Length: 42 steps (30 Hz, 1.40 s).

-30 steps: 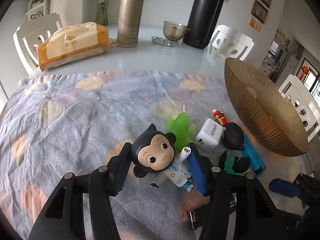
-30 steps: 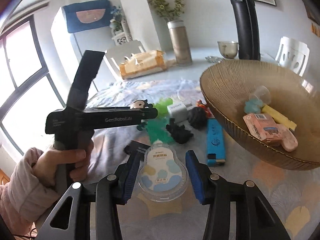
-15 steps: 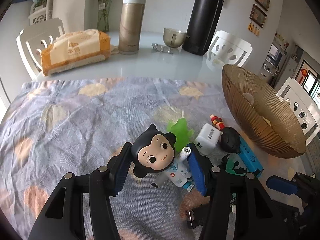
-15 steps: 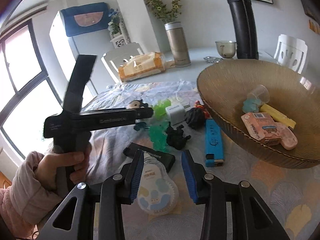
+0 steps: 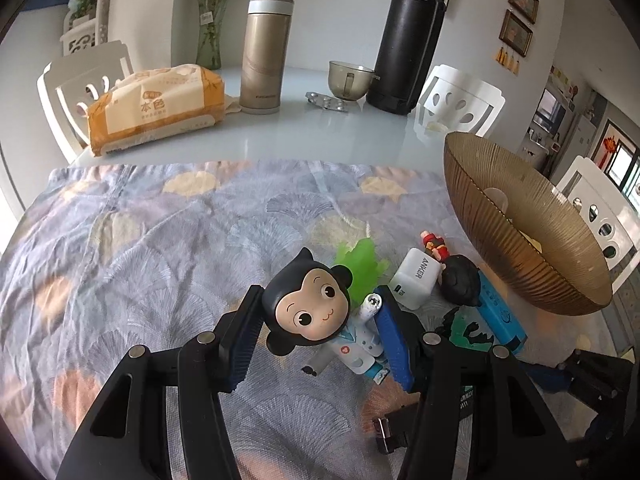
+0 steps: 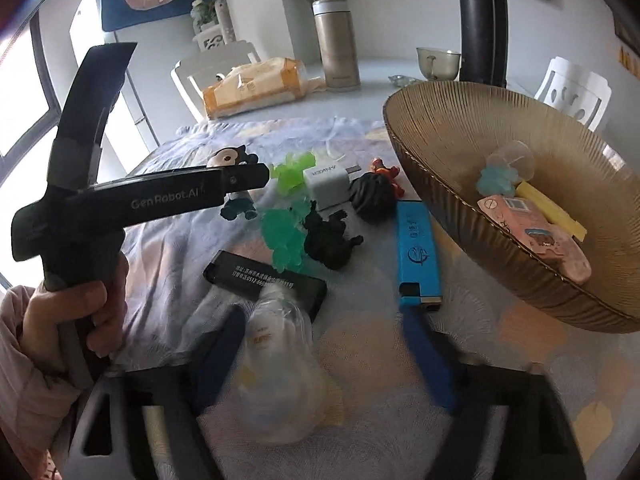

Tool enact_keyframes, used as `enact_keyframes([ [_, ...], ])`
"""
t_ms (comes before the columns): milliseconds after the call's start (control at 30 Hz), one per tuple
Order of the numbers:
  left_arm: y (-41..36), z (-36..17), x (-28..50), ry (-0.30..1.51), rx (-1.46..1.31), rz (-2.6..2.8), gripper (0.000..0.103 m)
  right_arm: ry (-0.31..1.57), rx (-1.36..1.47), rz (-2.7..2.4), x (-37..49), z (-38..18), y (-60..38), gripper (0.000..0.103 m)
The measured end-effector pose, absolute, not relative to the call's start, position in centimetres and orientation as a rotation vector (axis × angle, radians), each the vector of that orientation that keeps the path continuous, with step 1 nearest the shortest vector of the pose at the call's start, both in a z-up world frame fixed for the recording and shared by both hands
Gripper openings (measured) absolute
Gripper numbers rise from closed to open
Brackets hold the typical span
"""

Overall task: Organize rigid objects
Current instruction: 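Close the right tool on the white round container, then carry the monkey figure and white container into the amber bowl and open both tools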

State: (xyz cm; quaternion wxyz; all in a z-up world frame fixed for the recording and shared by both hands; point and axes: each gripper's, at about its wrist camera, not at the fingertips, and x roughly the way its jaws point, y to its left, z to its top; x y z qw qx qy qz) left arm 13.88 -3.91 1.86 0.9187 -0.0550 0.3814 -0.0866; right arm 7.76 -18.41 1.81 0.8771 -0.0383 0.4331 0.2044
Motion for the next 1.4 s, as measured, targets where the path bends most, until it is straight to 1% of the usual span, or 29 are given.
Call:
enact_keyframes([
  [33, -3.8, 1.9, 13.9, 0.783, -0.117, -0.178, 0.053, 0.897, -0.085, 0.422, 7.7, 1.9, -18.3, 0.032],
  [133, -3.7, 1.8, 13.9, 0.784, -0.127, -0.178, 0.053, 0.881, -0.037, 0.487, 7.5, 2.2, -18.9, 0.014],
  [267, -3.5, 1.7, 14.0, 0.79, -0.14, -0.179, 0.053, 0.829, 0.009, 0.492, 6.8, 3.0, -19.8, 0.014],
  [467, -3.1, 1.5, 14.2, 0.802, -0.164, -0.18, 0.053, 0.812, 0.009, 0.484, 6.3, 3.4, -19.8, 0.014],
  [500, -3.1, 1.5, 14.2, 0.803, -0.165, -0.181, 0.053, 0.822, -0.004, 0.495, 6.1, 3.3, -19.6, 0.015],
  [567, -3.2, 1.5, 14.3, 0.805, -0.162, -0.183, 0.053, 0.841, -0.068, 0.47, 5.5, 3.0, -19.4, 0.027],
  [600, -3.2, 1.4, 14.3, 0.808, -0.159, -0.186, 0.053, 0.839, -0.097, 0.466, 5.3, 3.0, -19.3, 0.048],
  [633, -3.3, 1.4, 14.4, 0.812, -0.155, -0.186, 0.053, 0.832, -0.128, 0.469, 4.7, 3.1, -19.2, 0.074],
  [700, -3.5, 1.3, 14.5, 0.819, -0.144, -0.187, 0.053, 0.82, -0.162, 0.476, 3.8, 3.2, -19.5, 0.095],
  [800, -3.8, 1.3, 14.5, 0.82, -0.13, -0.19, 0.053, 0.887, -0.187, 0.443, 3.6, 2.2, -19.8, 0.095],
  [833, -3.8, 1.3, 14.5, 0.819, -0.127, -0.19, 0.053, 0.926, -0.191, 0.444, 3.8, 1.6, -19.8, 0.089],
  [867, -3.9, 1.3, 14.4, 0.818, -0.122, -0.191, 0.053, 0.915, -0.202, 0.434, 3.7, 1.7, -19.7, 0.086],
  [900, -3.9, 1.3, 14.4, 0.817, -0.118, -0.191, 0.053, 0.908, -0.204, 0.441, 3.6, 1.8, -19.6, 0.068],
  [933, -4.0, 1.4, 14.3, 0.815, -0.114, -0.191, 0.053, 0.898, -0.207, 0.44, 3.6, 1.9, -19.4, 0.054],
  [967, -4.1, 1.4, 14.3, 0.814, -0.112, -0.192, 0.053, 0.894, -0.206, 0.438, 3.5, 2.0, -19.2, 0.048],
  [1033, -4.1, 1.5, 14.2, 0.807, -0.111, -0.196, 0.053, 0.894, -0.202, 0.433, 3.5, 2.1, -19.1, 0.049],
  [1100, -4.0, 1.7, 14.1, 0.796, -0.115, -0.202, 0.053, 0.901, -0.14, 0.463, 3.7, 2.2, -19.7, 0.048],
  [1233, -3.7, 2.0, 13.9, 0.768, -0.137, -0.236, 0.053, 0.917, 0.243, 0.627, 4.3, 2.6, -22.7, 0.048],
  [1333, -3.2, 2.5, 13.7, 0.761, -0.175, -0.247, 0.053, 0.845, 0.405, 0.686, 4.3, 4.5, -24.7, 0.048],
  [1400, -3.1, 3.5, 13.4, 0.727, -0.196, -0.273, 0.053, 0.787, 0.442, 0.679, 4.2, 6.5, -26.2, 0.048],
])
